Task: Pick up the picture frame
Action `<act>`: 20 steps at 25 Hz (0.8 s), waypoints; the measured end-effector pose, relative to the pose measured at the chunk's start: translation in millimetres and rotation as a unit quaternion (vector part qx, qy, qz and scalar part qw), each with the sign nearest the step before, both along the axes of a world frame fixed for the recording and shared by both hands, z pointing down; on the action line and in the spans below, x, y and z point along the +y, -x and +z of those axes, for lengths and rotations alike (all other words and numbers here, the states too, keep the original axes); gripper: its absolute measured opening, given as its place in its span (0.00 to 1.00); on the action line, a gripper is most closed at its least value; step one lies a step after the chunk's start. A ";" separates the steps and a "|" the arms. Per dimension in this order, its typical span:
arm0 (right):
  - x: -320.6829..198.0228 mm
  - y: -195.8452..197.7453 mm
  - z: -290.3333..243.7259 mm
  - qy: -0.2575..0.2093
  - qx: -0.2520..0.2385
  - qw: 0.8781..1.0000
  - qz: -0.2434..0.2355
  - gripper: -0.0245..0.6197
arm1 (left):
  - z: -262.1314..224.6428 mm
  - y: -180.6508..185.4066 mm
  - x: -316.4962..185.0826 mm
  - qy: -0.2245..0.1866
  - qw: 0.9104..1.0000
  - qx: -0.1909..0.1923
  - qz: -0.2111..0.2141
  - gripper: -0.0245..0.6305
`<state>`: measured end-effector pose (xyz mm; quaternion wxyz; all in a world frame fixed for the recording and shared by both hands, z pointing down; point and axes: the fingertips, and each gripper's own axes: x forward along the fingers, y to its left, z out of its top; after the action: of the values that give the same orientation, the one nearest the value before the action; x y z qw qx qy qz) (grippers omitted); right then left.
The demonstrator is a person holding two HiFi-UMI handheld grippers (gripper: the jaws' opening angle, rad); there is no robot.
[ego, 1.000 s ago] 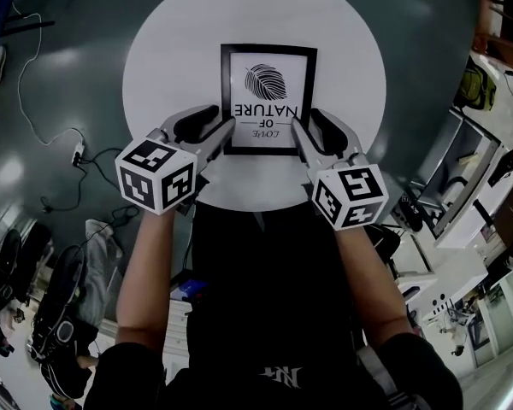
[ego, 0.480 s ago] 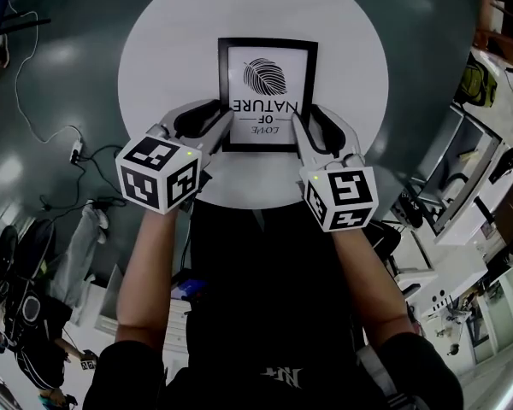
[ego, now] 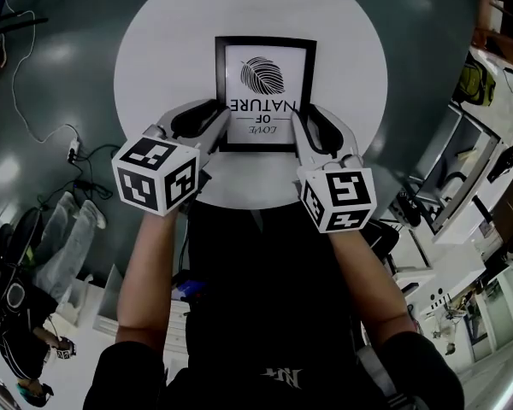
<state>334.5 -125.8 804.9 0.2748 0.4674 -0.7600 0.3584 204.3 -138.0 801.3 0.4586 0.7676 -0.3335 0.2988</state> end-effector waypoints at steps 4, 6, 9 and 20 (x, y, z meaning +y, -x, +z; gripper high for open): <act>-0.3 -1.4 -0.3 0.002 0.000 1.000 0.007 0.17 | -0.5 -0.2 -1.1 0.002 1.000 -0.002 -0.003 0.17; -0.5 -2.4 -0.1 0.004 -0.002 1.000 0.010 0.17 | -0.6 -0.6 -1.4 0.002 1.000 -0.002 -0.005 0.17; -1.7 -3.0 -3.4 0.000 -0.003 1.000 0.013 0.17 | -3.3 -0.2 -2.5 0.001 1.000 0.002 -0.010 0.17; -10.0 -1.7 -57.4 -0.068 -0.018 0.997 0.016 0.17 | -53.4 2.4 -11.8 -0.063 0.998 0.012 -0.026 0.16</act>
<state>336.3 -135.9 747.5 0.2232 0.4905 -0.7800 0.3181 201.9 -149.8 747.8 0.4212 0.7893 -0.3661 0.2559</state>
